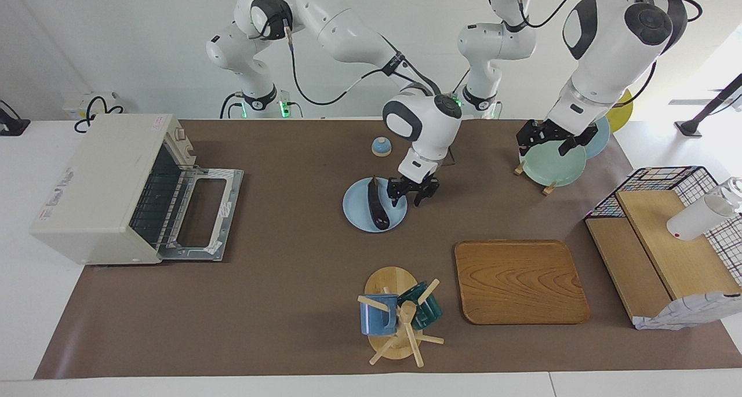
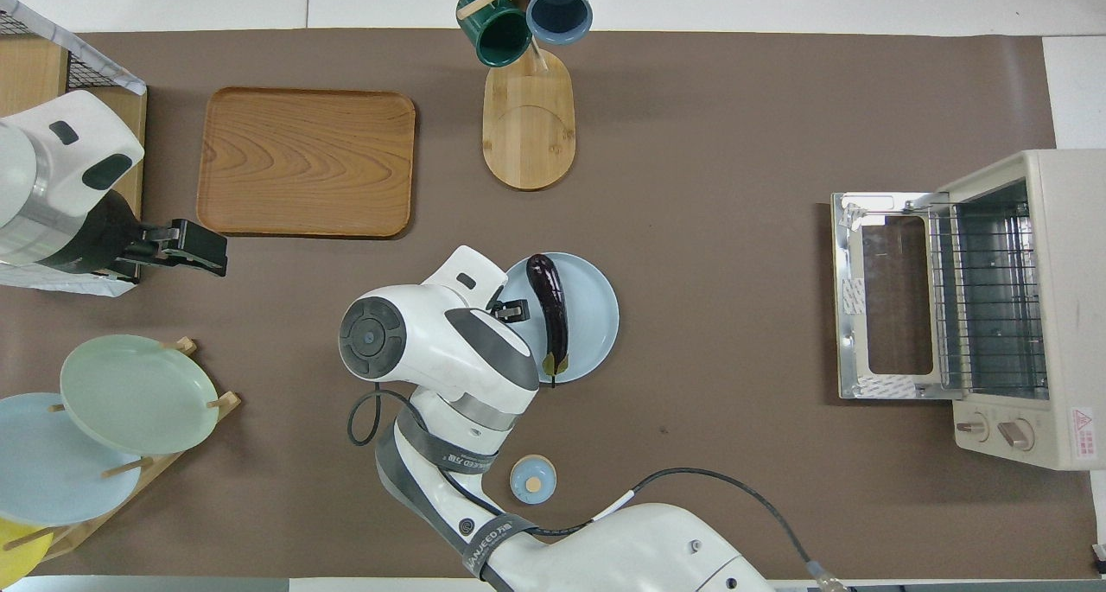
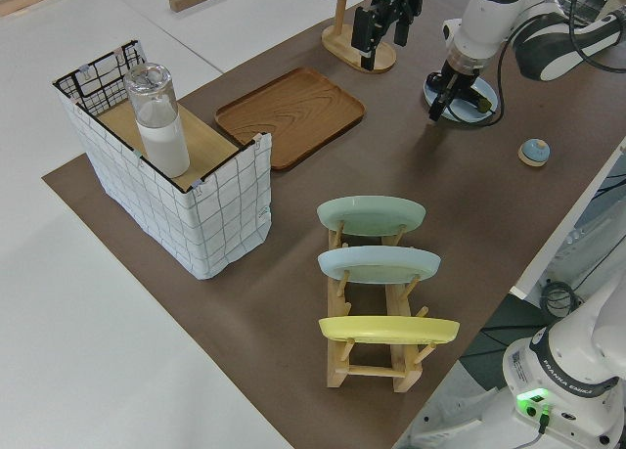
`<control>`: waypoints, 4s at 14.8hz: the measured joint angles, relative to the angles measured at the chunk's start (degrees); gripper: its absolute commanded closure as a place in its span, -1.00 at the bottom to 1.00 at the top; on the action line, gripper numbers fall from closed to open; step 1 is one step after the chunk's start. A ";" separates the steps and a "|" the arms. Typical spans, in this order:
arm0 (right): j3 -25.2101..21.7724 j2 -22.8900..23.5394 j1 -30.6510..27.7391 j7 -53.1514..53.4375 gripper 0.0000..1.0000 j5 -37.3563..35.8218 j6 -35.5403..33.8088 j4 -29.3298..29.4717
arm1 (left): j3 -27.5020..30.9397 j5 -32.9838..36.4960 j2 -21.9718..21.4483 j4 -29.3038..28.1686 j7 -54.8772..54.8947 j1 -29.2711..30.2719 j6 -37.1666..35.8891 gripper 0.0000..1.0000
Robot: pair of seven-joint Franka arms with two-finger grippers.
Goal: Put eggplant into oven
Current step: 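Carry the eggplant with the right gripper into the open oven, then open the right gripper inside the oven and draw it back out, then push the oven door shut with the right gripper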
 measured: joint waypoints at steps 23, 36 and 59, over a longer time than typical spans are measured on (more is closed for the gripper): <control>-1.57 -37.23 -38.41 -38.96 1.00 -3.61 -3.15 -35.70 | 0.01 0.11 -0.39 0.99 1.04 0.15 0.37 -1.00; -1.26 -46.33 -50.36 -51.44 1.00 -3.55 13.95 -53.76 | -0.01 -0.10 -0.39 0.98 1.04 0.15 0.40 -1.00; -0.36 -35.36 -40.46 -43.18 1.00 4.19 16.50 -46.75 | 0.20 -0.10 -0.70 1.05 1.04 0.19 0.46 -1.00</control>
